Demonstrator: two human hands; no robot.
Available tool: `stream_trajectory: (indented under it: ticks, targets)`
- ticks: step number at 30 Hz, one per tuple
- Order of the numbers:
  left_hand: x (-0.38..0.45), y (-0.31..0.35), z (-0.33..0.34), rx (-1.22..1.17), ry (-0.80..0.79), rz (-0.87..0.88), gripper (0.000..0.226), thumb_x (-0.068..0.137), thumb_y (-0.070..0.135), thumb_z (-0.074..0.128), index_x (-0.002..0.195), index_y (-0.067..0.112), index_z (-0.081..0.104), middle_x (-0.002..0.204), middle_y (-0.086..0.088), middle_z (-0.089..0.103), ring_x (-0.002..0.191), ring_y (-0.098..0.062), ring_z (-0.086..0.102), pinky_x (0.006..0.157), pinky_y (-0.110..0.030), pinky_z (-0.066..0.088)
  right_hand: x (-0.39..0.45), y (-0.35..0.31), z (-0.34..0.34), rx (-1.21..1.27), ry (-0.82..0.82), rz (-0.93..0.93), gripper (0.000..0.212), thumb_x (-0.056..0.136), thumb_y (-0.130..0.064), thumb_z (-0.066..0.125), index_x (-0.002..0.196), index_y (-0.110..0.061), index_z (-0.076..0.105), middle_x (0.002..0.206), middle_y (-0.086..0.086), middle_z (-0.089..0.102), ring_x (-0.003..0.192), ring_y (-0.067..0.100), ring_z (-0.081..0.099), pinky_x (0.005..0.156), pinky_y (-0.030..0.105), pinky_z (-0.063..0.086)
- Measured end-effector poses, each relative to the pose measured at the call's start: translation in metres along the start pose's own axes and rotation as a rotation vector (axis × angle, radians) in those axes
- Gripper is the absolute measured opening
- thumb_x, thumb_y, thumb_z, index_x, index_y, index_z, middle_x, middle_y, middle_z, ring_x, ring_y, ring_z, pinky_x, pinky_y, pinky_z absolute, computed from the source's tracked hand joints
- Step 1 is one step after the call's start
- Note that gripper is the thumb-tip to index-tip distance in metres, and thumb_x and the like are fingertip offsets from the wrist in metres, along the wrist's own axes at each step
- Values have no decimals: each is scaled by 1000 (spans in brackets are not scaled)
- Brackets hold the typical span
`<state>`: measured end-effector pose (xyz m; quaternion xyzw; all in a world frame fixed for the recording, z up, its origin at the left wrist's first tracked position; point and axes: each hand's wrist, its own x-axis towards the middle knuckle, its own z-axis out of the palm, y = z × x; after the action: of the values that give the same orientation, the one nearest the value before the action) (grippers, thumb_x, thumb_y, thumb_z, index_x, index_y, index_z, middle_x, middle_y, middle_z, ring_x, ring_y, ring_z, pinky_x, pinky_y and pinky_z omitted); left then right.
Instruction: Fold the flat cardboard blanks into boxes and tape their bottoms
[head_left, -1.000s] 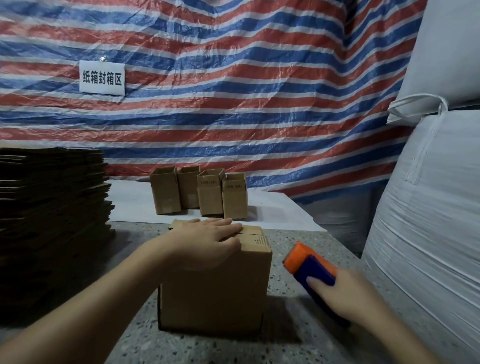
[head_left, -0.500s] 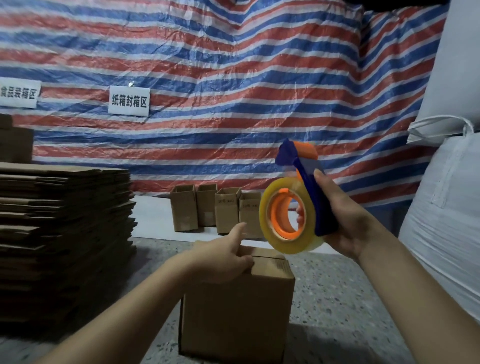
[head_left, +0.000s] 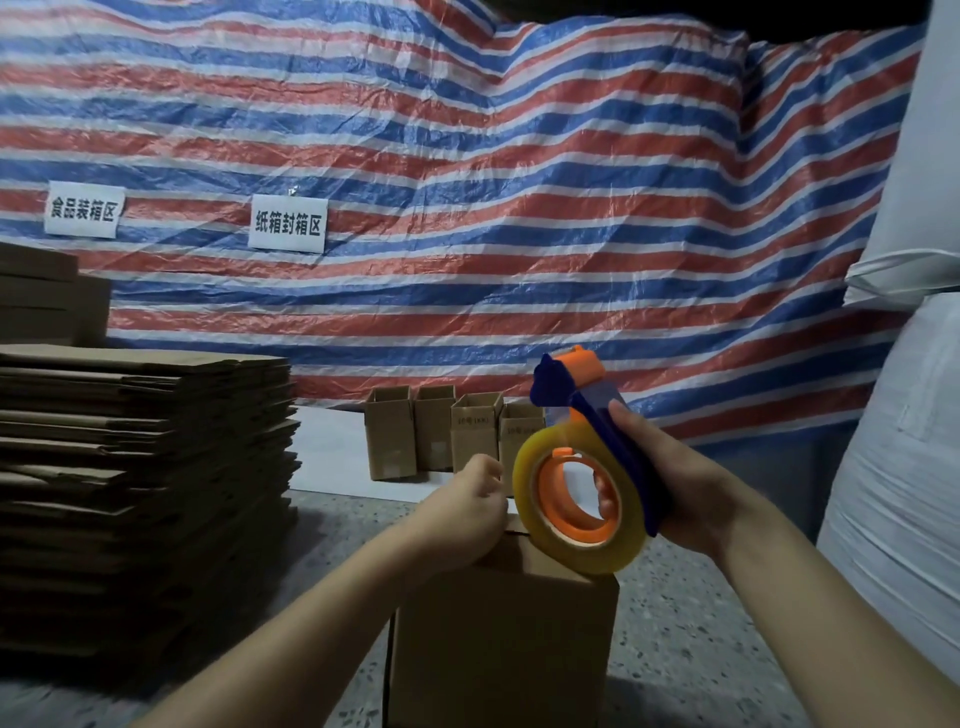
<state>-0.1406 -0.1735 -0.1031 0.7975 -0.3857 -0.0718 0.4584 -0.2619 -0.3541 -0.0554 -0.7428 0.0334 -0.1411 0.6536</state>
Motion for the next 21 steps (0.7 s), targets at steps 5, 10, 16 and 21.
stream_trajectory:
  ticks: [5,10,16,21]
  targets:
    - [10,27,-27,-324,209,-62,49,104,52,29,105,17,62,104,-1,67,103,-17,63,94,-36,49,2,-1,-3,-26,-7,-5,77,60,-75,81,107,-14,75,104,14,70,92,28,68,84,39,58]
    - [20,70,-57,-420,183,-97,66,96,67,34,95,12,69,84,-3,75,88,-20,69,75,-36,53,1,-8,0,-37,-49,6,46,77,-64,69,94,-24,80,91,8,72,78,19,70,72,29,59]
    - [25,88,-66,-323,85,-143,44,95,53,51,99,12,68,75,0,75,82,-18,70,67,-33,52,3,-13,3,-69,-51,12,53,67,-66,71,97,-23,80,98,10,72,87,23,69,76,33,58]
    - [26,87,-68,-271,95,-149,18,95,31,61,97,15,69,74,2,76,80,-14,72,68,-30,55,3,-14,3,-79,-84,9,44,73,-69,73,93,-30,80,92,4,74,78,15,72,68,26,57]
